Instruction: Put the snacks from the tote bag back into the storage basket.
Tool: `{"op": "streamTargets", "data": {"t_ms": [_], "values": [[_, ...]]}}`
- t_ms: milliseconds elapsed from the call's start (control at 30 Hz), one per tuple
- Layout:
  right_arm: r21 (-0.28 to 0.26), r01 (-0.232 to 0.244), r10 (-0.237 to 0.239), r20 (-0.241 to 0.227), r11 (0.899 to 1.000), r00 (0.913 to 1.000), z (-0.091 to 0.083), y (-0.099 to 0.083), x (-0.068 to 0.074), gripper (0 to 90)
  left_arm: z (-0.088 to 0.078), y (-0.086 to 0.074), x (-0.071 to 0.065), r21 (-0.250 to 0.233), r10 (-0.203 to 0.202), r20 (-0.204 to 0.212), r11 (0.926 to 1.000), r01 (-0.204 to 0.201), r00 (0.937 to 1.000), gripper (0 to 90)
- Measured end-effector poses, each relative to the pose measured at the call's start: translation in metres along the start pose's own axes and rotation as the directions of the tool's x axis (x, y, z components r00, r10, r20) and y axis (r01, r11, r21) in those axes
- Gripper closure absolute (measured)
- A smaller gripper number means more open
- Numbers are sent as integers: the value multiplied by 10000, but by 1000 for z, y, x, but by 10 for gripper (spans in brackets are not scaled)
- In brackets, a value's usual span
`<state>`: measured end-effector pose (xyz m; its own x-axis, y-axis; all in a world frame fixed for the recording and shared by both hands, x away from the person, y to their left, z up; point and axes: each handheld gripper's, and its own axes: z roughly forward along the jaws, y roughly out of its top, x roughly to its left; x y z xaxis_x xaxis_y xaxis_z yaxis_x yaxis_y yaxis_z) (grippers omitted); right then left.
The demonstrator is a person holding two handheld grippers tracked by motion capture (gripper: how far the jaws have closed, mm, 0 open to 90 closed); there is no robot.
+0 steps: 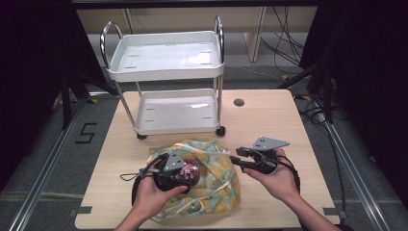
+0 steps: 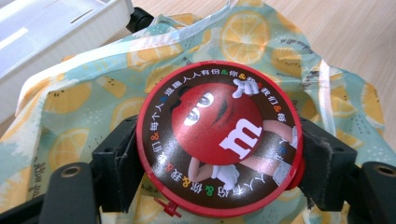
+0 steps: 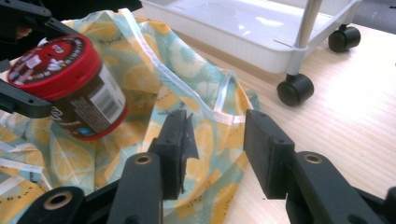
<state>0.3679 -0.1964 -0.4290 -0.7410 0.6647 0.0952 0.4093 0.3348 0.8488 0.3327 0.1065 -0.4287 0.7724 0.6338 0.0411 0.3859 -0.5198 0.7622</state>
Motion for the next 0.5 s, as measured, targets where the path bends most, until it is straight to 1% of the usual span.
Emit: {"op": "streamTargets", "data": {"t_ms": [33, 67, 100, 133, 167, 200, 233, 267, 300, 333, 367, 400, 433, 467, 500], "values": [[-1, -19, 19, 12, 10000, 10000, 0, -1, -1, 595, -1, 1, 0, -53, 70, 32, 10000, -70, 10000, 254], [-48, 75, -75, 76, 10000, 9999, -1, -1, -2, 591, -2, 1, 0, -66, 55, 20, 10000, -55, 10000, 254], [24, -216, 216, 4, 9998, 9998, -2, -2, -1, 587, -4, 3, 1, -53, 204, 1, 9998, -204, 9998, 254], [-54, -98, 99, 115, 9999, 9999, -1, -3, -3, 583, -5, 3, 1, -99, 79, 70, 9999, -79, 9999, 254], [-124, -49, 50, 56, 9999, 10000, 0, -5, -4, 579, -6, 4, 1, -149, 4, 17, 9999, -4, 10000, 254], [74, -301, 300, 54, 9995, 9995, -2, -6, -3, 575, -8, 5, 3, -74, 174, 10, 9998, -174, 9998, 254], [-61, -58, 59, 131, 10000, 9999, -1, -7, -6, 570, -9, 5, 2, -107, 51, -51, 9999, -52, 10000, 254], [17, -179, 178, 94, 9998, 9998, -2, -8, -5, 565, -10, 6, 3, -45, 131, -33, 9999, -131, 9999, 254], [-36, -235, 236, 73, 9997, 9997, -1, -9, -6, 561, -10, 6, 3, -84, 60, 2, 9999, -60, 10000, 254], [-194, 86, -81, 271, 9998, 9996, -2, -9, -9, 560, -11, 6, 3, -41, 60, -49, 10000, -60, 10000, 254], [-171, 146, -144, 135, 9997, 9998, -2, -9, -10, 559, -11, 6, 4, -8, 95, -145, 10000, -96, 9998, 254], [-219, -79, 86, 312, 9997, 9995, -2, -11, -9, 559, -12, 7, 4, -18, 146, 16, 9999, -146, 9999, 254], [-296, -74, 84, 313, 9995, 9995, -2, -11, -10, 559, -13, 7, 5, 44, 223, 5, 9997, -223, 9998, 254], [-237, -86, 92, 280, 9997, 9996, -2, -11, -11, 558, -13, 8, 4, -68, 117, -65, 9999, -117, 9999, 254], [-158, -359, 362, 187, 9992, 9992, -3, -12, -10, 558, -14, 9, 5, -51, 133, -123, 9999, -134, 9998, 254]]}}
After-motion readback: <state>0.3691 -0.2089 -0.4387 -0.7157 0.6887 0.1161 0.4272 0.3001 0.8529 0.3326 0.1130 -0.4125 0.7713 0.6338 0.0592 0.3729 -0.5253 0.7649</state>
